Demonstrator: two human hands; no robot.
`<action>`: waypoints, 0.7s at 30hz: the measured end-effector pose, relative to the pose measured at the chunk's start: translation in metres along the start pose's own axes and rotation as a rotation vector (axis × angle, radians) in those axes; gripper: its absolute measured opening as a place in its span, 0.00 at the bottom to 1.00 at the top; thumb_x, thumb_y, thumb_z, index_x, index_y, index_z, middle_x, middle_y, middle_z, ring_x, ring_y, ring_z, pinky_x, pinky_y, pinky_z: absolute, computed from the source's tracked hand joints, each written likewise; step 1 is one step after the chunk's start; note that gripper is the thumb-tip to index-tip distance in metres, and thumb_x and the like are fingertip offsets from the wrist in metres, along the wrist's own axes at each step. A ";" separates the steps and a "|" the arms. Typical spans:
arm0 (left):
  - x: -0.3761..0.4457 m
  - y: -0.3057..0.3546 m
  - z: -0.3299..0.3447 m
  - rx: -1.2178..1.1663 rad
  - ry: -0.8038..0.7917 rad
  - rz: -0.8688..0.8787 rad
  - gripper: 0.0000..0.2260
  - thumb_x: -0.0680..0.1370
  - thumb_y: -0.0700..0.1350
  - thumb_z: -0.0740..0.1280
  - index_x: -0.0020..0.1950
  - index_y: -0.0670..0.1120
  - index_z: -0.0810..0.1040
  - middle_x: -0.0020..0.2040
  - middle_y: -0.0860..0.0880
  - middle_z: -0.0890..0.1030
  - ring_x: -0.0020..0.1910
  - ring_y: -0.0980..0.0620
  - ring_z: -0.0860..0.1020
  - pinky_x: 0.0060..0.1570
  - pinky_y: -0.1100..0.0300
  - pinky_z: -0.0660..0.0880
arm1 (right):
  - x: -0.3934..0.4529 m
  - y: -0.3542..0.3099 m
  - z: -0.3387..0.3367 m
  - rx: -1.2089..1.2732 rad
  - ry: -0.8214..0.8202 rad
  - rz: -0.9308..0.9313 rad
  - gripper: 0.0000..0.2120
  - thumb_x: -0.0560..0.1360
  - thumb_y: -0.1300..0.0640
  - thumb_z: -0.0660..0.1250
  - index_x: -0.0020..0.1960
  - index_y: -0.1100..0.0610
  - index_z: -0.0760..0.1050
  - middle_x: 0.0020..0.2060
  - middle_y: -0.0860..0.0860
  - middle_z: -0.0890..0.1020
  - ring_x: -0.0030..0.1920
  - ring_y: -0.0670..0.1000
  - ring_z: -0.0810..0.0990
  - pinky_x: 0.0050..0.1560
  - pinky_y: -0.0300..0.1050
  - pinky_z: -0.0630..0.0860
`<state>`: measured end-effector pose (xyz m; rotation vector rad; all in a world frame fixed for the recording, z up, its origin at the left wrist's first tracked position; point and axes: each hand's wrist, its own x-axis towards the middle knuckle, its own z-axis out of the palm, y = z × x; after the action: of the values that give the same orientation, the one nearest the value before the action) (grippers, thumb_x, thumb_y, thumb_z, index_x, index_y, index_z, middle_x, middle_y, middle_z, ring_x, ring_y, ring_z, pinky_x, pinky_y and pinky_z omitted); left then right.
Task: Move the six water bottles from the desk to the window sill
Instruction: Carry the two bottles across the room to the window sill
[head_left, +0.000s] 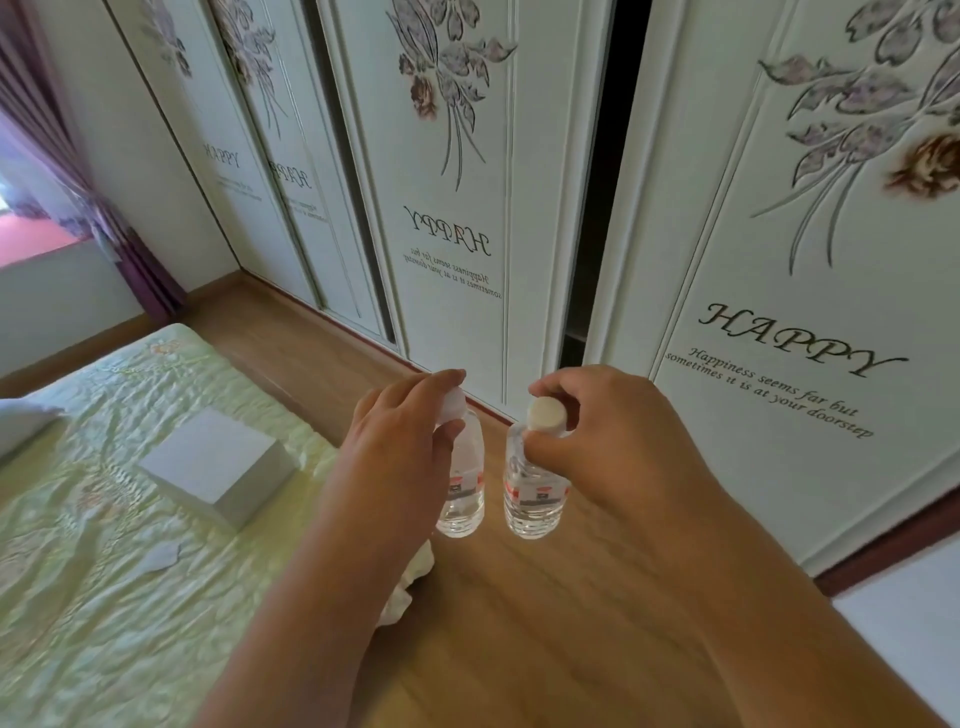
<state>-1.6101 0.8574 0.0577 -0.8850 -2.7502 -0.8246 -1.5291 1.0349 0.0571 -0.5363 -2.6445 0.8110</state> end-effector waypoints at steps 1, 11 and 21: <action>0.006 0.004 0.005 0.001 0.012 -0.011 0.20 0.81 0.47 0.65 0.72 0.59 0.69 0.68 0.56 0.74 0.69 0.52 0.68 0.63 0.58 0.67 | 0.009 0.005 -0.004 0.005 -0.009 -0.017 0.20 0.67 0.48 0.77 0.58 0.43 0.79 0.47 0.38 0.80 0.44 0.42 0.79 0.44 0.39 0.76; 0.052 0.026 0.044 0.036 0.090 -0.113 0.19 0.80 0.48 0.65 0.71 0.61 0.69 0.67 0.57 0.75 0.68 0.52 0.70 0.62 0.56 0.71 | 0.082 0.048 -0.012 0.033 -0.106 -0.120 0.16 0.67 0.49 0.77 0.54 0.42 0.79 0.44 0.38 0.79 0.40 0.41 0.78 0.39 0.35 0.72; 0.107 0.009 0.076 0.059 0.039 -0.136 0.20 0.80 0.48 0.65 0.71 0.61 0.68 0.68 0.58 0.74 0.69 0.52 0.68 0.59 0.60 0.66 | 0.140 0.071 0.005 0.050 -0.123 -0.119 0.15 0.67 0.48 0.77 0.52 0.42 0.79 0.43 0.36 0.79 0.39 0.39 0.77 0.37 0.32 0.70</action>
<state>-1.6894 0.9583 0.0282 -0.6702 -2.8091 -0.7692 -1.6355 1.1485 0.0380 -0.3220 -2.7284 0.8966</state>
